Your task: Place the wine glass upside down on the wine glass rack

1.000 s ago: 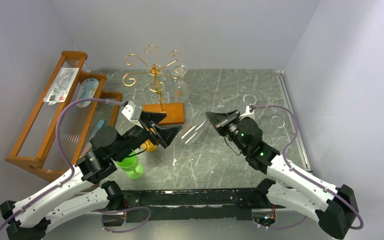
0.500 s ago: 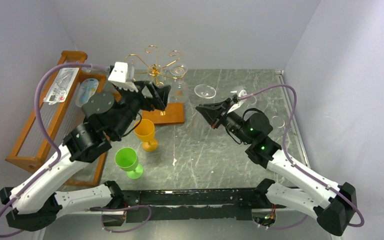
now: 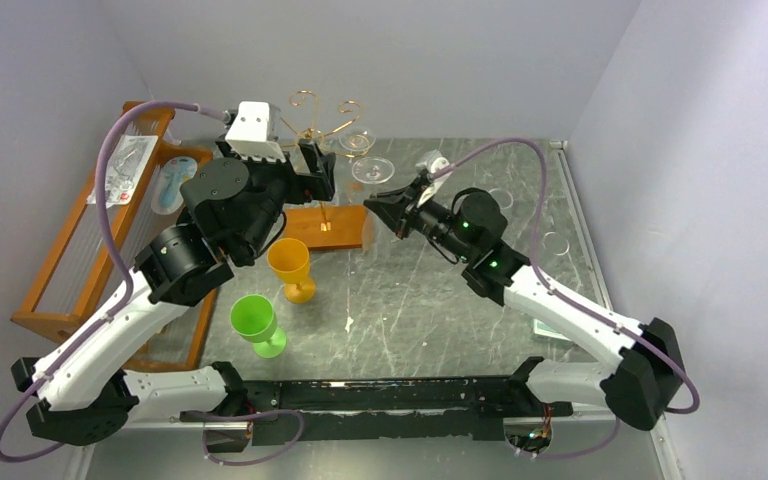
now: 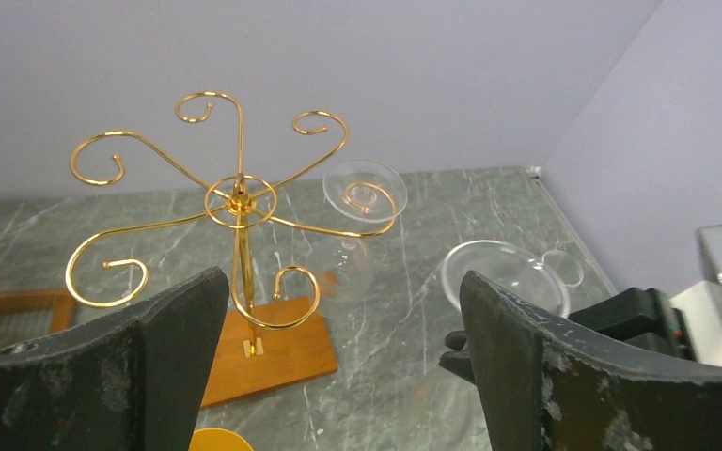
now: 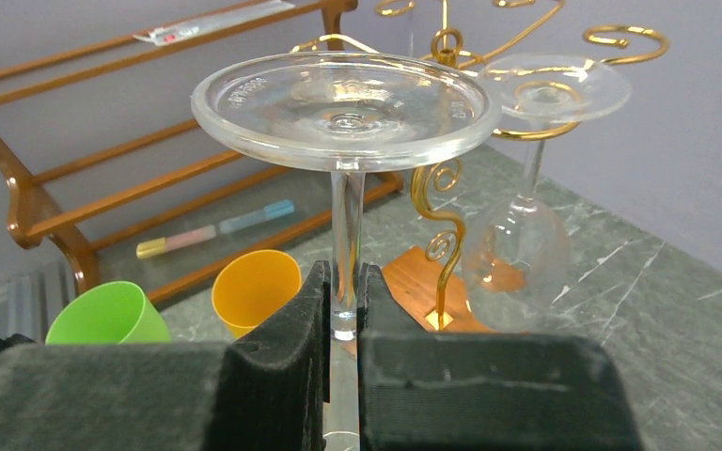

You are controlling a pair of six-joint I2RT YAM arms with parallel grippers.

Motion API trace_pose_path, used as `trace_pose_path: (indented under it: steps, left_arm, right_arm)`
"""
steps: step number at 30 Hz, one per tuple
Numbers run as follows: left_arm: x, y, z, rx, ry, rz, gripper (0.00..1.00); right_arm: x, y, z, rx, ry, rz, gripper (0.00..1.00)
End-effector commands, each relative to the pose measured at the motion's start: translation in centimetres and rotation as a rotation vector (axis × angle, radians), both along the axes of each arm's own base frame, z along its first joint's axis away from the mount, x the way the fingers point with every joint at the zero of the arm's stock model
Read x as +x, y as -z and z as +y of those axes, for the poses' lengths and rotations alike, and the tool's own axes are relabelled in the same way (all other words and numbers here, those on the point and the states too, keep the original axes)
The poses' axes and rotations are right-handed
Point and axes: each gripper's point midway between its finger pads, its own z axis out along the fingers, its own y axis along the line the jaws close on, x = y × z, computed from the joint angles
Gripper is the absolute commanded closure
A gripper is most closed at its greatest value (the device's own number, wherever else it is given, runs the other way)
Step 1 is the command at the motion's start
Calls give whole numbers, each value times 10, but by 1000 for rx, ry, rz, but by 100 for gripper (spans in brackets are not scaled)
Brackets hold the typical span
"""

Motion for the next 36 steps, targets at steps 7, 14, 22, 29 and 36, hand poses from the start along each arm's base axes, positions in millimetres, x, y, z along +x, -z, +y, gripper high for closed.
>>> trace_pose_path:
  steps: [7,14,22,29,36]
  left_arm:
    - [-16,-35,41,-66,-70,-114,3]
    - [-20,-31,50,-58,-80,-120,3]
    - [-26,-27,37,-78,0,-88,6]
    - [-26,-19,31,-60,24,-73,6]
    - [-29,-23,32,-51,38,-77,5]
  right_arm:
    - [25,-16,41,53,-51,-56,100]
    - [54,-4,73,68,22,3,100]
    - [74,6,77,110,144,67,100]
    - [75,16,95,80,107,96,100]
    - [74,22,112,90,42,115,100]
